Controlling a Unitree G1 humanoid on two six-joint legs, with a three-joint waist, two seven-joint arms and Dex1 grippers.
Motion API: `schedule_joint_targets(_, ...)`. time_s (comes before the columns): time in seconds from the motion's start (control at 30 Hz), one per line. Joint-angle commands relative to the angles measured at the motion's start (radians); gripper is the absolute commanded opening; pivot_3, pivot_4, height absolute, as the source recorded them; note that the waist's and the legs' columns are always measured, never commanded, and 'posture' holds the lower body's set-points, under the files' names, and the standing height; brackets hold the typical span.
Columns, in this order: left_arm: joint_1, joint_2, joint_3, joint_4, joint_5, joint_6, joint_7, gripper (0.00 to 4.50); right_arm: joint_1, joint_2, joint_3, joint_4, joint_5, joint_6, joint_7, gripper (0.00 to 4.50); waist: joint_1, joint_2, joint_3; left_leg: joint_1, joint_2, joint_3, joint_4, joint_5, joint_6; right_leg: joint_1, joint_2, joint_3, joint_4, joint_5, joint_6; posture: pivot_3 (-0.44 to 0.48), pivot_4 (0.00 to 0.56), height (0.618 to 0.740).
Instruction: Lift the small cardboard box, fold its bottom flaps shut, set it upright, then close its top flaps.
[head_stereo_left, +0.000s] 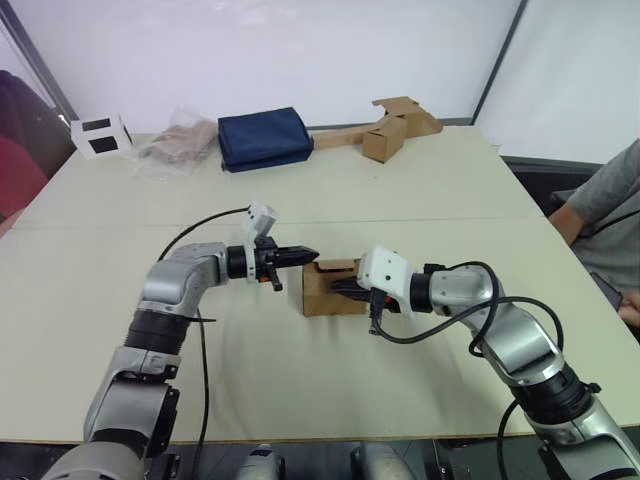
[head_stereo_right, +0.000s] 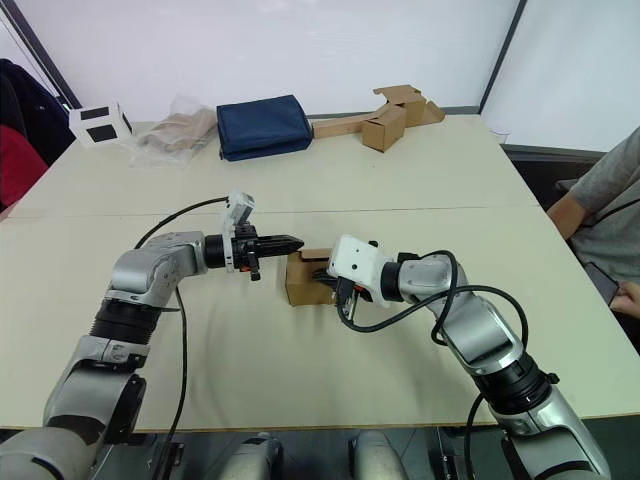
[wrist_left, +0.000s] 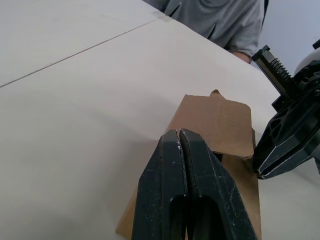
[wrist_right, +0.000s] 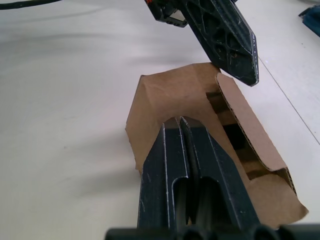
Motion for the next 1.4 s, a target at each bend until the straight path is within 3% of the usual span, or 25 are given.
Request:
schedule_joint_targets(0.03, -0.005, -0.004, -0.004, -0.015, 0.003, -0.017, -0.001, 0.03, -0.027, 0.018, -0.032, -0.011, 0.018, -0.001, -0.015, 0.00, 0.000, 0.000, 0.000, 0.000, 0.000, 0.000, 0.000, 0.000, 0.000, 0.000, 0.000, 0.000, 0.000, 0.000, 0.000, 0.000, 0.150, 0.740)
schedule_joint_targets(0.53, -0.011, -0.024, -0.005, 0.012, 0.024, -0.028, 0.004, 0.03, -0.042, 0.012, -0.079, -0.062, 0.109, 0.065, -0.001, 0.00, 0.000, 0.000, 0.000, 0.000, 0.000, 0.000, 0.000, 0.000, 0.000, 0.000, 0.000, 0.000, 0.000, 0.000, 0.000, 0.000, 0.150, 0.740)
schedule_joint_targets(0.77, -0.016, -0.031, -0.006, 0.016, 0.023, -0.026, 0.005, 0.03, -0.045, -0.006, 0.004, -0.001, 0.014, -0.001, -0.004, 0.00, 0.000, 0.000, 0.000, 0.000, 0.000, 0.000, 0.000, 0.000, 0.000, 0.000, 0.000, 0.000, 0.000, 0.000, 0.000, 0.000, 0.150, 0.740)
schedule_joint_targets(1.4, -0.014, -0.039, 0.006, -0.003, 0.004, 0.000, 0.018, 0.03, -0.035, -0.012, 0.061, 0.059, -0.104, -0.090, 0.010, 0.00, 0.000, 0.000, 0.000, 0.000, 0.000, 0.000, 0.000, 0.000, 0.000, 0.000, 0.000, 0.000, 0.000, 0.000, 0.000, 0.000, 0.150, 0.740)
